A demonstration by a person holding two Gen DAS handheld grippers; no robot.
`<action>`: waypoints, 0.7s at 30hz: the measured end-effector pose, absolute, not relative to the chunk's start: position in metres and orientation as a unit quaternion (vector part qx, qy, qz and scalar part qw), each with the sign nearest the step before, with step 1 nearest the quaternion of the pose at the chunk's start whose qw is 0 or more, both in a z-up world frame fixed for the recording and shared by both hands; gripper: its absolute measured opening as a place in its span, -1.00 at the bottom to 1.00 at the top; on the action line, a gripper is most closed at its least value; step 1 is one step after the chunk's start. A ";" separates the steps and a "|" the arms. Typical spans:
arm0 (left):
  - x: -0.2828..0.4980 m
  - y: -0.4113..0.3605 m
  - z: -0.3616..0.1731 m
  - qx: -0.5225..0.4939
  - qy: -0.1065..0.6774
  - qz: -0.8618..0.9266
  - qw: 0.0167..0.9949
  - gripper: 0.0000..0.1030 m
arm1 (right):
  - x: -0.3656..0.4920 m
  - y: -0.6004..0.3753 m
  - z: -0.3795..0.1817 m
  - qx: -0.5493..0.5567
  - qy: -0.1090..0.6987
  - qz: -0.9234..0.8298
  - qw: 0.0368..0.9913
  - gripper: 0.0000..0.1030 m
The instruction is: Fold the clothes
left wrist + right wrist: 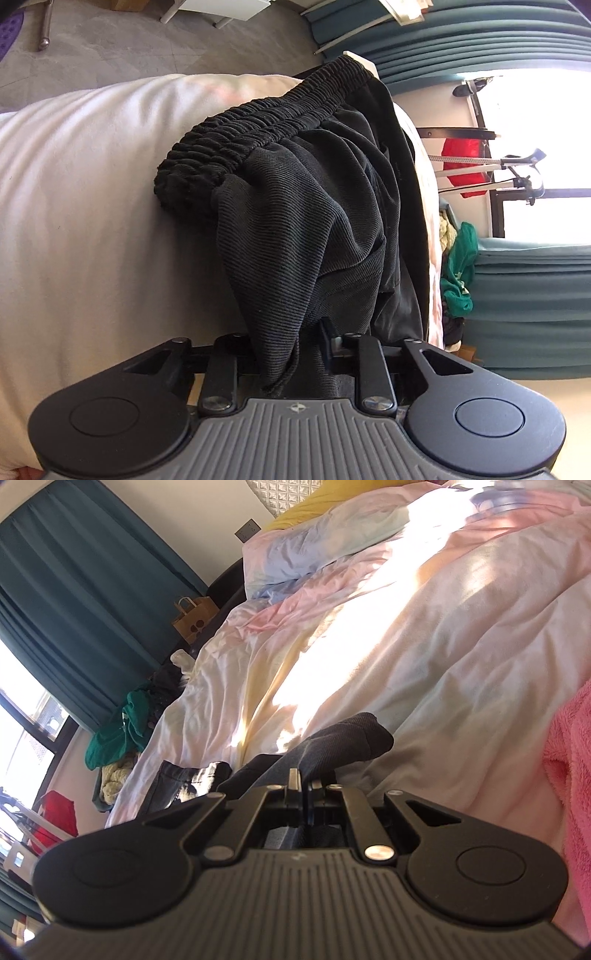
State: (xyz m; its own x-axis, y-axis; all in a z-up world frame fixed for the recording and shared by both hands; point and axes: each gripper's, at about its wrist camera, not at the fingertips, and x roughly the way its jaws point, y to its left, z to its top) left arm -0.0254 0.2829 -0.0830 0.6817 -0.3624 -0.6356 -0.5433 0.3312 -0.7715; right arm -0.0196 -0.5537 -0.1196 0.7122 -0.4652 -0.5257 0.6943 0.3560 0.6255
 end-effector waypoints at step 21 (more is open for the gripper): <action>-0.029 0.275 -0.032 -0.534 0.292 0.032 0.792 -0.88 | -0.039 -0.547 -0.105 0.478 0.073 -0.323 0.813 -0.88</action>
State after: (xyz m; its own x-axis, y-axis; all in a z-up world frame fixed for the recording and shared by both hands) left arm -0.0287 0.2747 -0.0316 0.8272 -0.2621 -0.4971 -0.3627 0.4267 -0.8285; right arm -0.0395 -0.5466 -0.1046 0.7803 -0.4568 -0.4273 0.5955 0.3336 0.7308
